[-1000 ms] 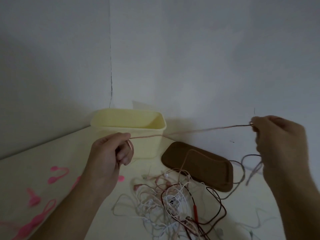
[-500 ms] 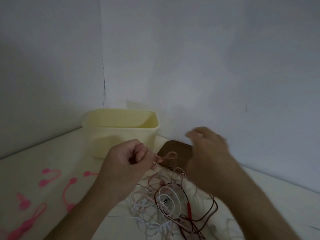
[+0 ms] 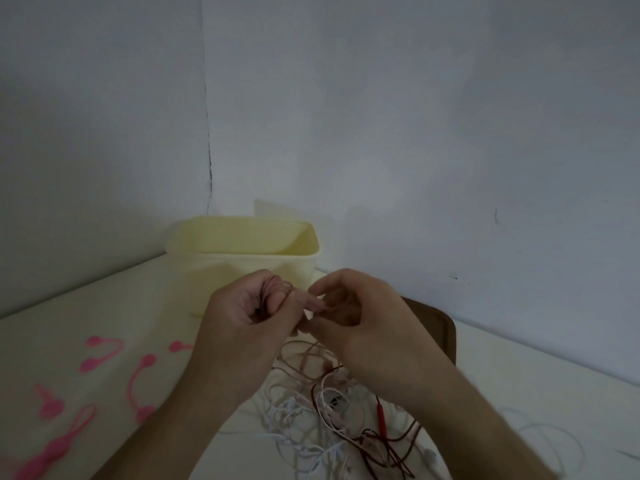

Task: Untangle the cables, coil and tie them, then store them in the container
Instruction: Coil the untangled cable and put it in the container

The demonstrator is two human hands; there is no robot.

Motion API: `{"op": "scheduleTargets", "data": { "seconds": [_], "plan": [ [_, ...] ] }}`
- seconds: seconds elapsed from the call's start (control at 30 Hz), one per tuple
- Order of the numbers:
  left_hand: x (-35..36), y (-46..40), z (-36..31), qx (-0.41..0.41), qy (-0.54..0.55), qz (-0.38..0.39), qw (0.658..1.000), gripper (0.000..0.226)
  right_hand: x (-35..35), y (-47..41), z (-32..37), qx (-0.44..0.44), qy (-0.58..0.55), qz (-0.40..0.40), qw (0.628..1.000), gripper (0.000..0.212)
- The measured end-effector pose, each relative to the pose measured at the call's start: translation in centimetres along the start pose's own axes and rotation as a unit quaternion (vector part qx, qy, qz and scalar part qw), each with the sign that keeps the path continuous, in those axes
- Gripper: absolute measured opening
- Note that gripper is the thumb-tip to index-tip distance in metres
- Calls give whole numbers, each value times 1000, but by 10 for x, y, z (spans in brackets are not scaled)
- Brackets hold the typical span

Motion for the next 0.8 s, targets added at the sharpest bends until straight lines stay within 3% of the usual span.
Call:
{"op": "scheduleTargets", "data": {
  "seconds": [0.17, 0.37, 0.53, 0.73, 0.8],
  "plan": [
    [-10, -3, -4, -13, 19, -52, 998, 23, -32, 0, 4, -6, 32, -81, 996, 11],
    [-10, -4, -5, -30, 64, -36, 997, 22, -51, 1, -7, 39, 41, -127, 990, 52],
    [-1, -2, 1, -15, 44, -6, 999, 25, -33, 1, -9, 50, 103, -55, 992, 74],
    [-6, -3, 2, -39, 44, -5, 998, 31, -32, -3, -6, -30, 113, 5, 993, 41],
    [-5, -3, 6, -67, 40, 22, 997, 36, -36, -4, -10, -55, 111, -21, 992, 36]
  ]
}}
Point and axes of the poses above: each hand's wrist, its own y-axis away from the middle knuckle, its own x-axis out of the palm, z = x × y, the point moved 4 cm from there along -y, towards the middle knuckle
